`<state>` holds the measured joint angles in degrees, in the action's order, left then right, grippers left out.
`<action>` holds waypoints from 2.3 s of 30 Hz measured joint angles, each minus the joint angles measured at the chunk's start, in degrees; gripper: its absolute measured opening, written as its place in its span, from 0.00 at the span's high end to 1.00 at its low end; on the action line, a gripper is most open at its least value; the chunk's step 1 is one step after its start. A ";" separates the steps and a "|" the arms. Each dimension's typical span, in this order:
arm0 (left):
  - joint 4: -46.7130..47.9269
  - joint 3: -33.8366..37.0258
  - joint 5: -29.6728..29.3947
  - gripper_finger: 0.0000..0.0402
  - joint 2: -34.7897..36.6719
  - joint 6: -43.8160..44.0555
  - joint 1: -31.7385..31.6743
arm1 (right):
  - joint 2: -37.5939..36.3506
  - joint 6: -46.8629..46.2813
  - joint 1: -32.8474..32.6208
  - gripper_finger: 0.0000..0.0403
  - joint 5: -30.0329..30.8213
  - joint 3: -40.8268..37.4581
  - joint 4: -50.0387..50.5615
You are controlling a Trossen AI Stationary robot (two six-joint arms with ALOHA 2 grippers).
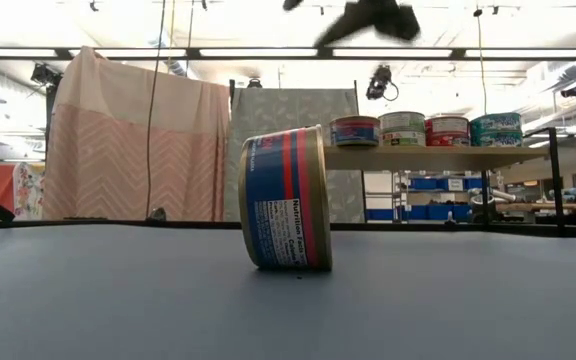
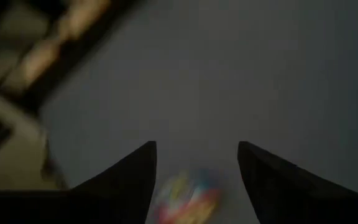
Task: Stack canned seafood by type on shelf
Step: Stack the blue-pink tuna can on top of the blue-pink tuna can on the shelf
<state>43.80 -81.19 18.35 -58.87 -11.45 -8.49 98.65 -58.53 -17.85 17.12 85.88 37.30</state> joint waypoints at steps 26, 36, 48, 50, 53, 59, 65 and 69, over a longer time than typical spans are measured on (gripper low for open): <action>3.25 7.28 2.20 0.65 -26.98 -15.33 8.86 | -33.43 31.61 1.07 0.48 30.78 15.68 6.05; -0.94 3.19 -4.77 0.47 -34.62 -18.60 14.25 | -40.95 36.55 1.54 0.77 31.12 15.66 5.45; -3.45 0.94 -8.52 0.47 -39.03 -29.40 19.97 | -46.41 41.74 1.54 0.98 31.31 15.66 6.23; -5.20 0.94 -10.65 0.47 -40.55 -32.32 21.05 | -46.80 41.75 1.56 0.98 31.39 15.66 7.28; -7.70 0.96 -15.24 0.48 -43.01 -34.79 22.58 | -47.41 40.94 1.54 0.98 31.37 15.66 7.80; -7.91 -1.40 -17.69 0.48 -47.09 -35.03 24.22 | -49.07 40.16 1.54 0.99 31.41 15.66 9.61; 2.27 -7.48 -17.89 0.48 -49.65 -37.59 24.89 | -49.95 40.11 1.54 0.99 31.78 15.66 9.54; 8.42 -10.22 -18.48 0.47 -50.03 -37.63 24.94 | -50.03 40.52 1.56 0.99 31.90 15.66 9.62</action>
<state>52.22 -91.41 -0.13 -108.90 -49.08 16.45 48.62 -18.01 -16.29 49.02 101.54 46.92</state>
